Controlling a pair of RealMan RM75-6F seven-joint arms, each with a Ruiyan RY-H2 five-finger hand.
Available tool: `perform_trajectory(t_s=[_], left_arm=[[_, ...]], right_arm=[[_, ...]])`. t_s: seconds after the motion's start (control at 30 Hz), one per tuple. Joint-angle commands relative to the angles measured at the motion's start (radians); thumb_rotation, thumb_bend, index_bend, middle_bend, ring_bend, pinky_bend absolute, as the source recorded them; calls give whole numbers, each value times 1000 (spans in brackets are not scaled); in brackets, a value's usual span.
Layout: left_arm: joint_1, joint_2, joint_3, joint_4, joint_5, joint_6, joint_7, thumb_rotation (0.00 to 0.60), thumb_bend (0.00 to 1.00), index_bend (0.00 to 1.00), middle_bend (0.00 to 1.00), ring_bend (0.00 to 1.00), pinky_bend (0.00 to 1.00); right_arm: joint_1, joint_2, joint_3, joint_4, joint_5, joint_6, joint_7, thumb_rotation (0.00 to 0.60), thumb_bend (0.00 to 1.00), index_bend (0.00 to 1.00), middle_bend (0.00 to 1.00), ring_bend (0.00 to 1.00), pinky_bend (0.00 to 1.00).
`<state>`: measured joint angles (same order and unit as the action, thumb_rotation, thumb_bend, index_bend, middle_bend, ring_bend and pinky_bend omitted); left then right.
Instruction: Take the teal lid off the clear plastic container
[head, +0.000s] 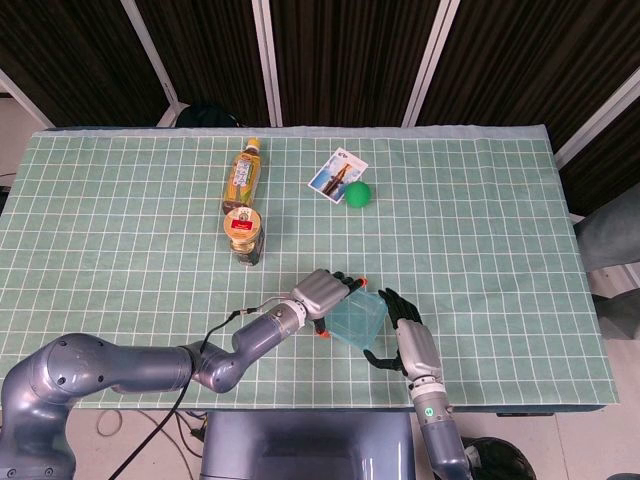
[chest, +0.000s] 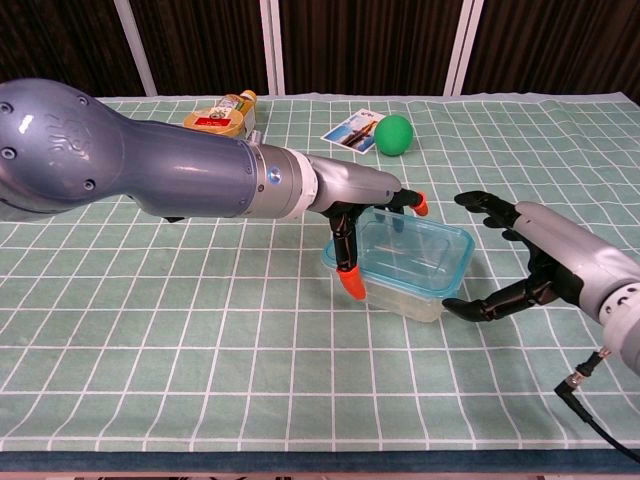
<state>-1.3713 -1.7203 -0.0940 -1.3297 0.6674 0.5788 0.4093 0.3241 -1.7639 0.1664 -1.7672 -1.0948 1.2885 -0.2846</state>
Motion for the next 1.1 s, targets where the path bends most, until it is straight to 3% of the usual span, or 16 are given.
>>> perform_trajectory(t_s=[0.03, 0.93, 1.1], left_arm=[[-1, 0, 2, 0, 1, 0, 0, 600, 84, 29, 206, 205, 379], [-36, -20, 32, 22, -3, -26, 6, 600, 88, 45, 224, 233, 416], [-43, -20, 32, 23, -3, -37, 0, 600, 88, 33, 180, 172, 348]], right_arm=[[-1, -5, 2, 1, -2, 4, 4, 600, 329, 0, 0, 0, 0], [-11, -21, 49, -12, 34, 10, 80, 600, 329, 0, 0, 0, 0], [-9, -19, 56, -14, 37, 5, 95, 600, 329, 0, 0, 0, 0]])
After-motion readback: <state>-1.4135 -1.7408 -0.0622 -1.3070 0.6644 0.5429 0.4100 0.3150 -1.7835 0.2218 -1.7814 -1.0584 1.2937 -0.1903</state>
